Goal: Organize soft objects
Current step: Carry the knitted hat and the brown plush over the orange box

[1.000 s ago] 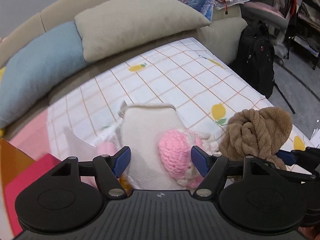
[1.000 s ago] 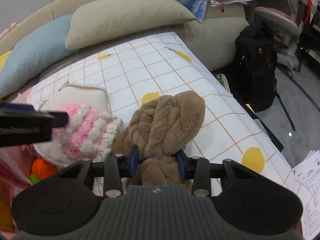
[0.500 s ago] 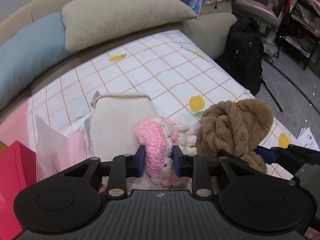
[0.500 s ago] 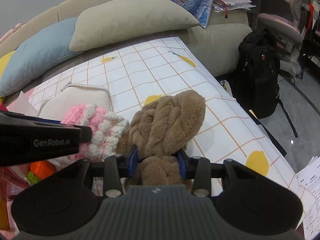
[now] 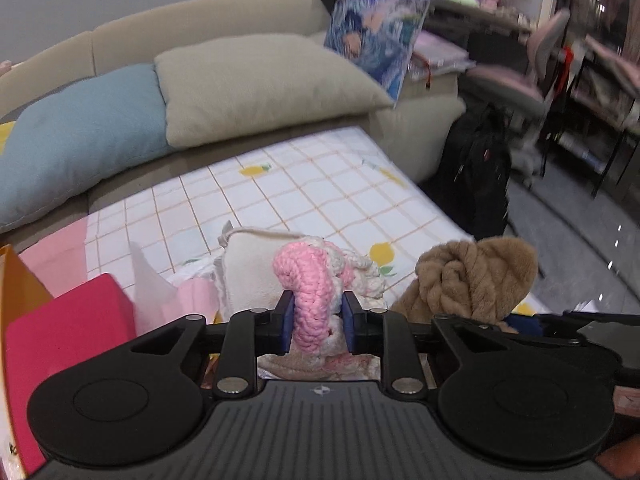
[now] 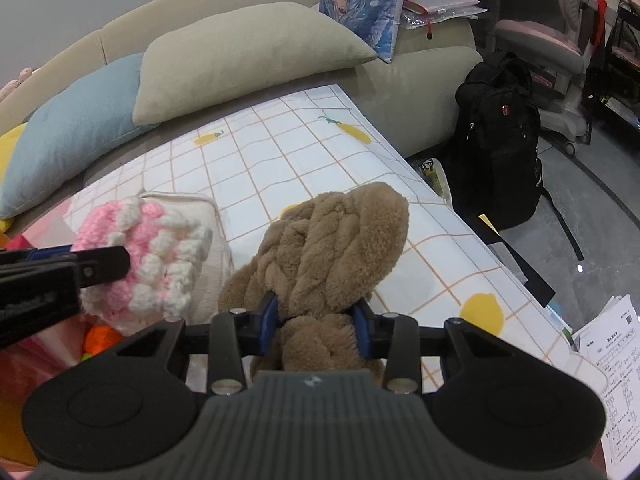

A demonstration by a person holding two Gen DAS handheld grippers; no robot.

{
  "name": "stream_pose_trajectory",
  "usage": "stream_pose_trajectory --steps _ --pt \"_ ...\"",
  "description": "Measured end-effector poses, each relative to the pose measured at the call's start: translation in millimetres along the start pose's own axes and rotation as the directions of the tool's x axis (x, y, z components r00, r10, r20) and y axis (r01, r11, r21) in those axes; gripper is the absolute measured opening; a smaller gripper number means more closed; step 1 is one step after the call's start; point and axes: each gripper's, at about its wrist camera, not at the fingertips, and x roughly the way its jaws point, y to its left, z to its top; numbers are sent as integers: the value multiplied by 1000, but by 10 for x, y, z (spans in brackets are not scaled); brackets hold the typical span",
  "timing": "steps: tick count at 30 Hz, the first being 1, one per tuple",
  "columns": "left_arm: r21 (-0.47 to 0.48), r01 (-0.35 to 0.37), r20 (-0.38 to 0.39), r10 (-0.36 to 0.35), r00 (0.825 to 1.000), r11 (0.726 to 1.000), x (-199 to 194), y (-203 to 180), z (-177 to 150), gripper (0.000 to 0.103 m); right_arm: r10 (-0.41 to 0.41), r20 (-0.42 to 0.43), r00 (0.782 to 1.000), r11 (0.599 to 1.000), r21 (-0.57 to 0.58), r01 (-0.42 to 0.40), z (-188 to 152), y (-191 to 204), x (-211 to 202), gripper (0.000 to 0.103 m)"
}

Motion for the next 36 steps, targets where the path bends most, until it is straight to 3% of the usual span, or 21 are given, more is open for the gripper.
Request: stream_pose_trajectory --steps 12,22,27,36 --pt "-60 46 121 -39 992 997 -1004 282 -367 27 65 -23 998 998 -15 -66 -356 213 -652 38" --pt "-163 31 130 -10 991 986 -1520 767 -833 27 158 -113 981 981 -96 -169 -697 643 -1022 38" --pt "-232 5 153 32 988 973 -1703 1012 -975 27 185 -67 980 968 -162 -194 -727 948 -1288 38" --pt "-347 -72 223 157 962 935 -1993 1596 -1039 27 317 -23 948 912 -266 -311 -563 1689 -1584 38"
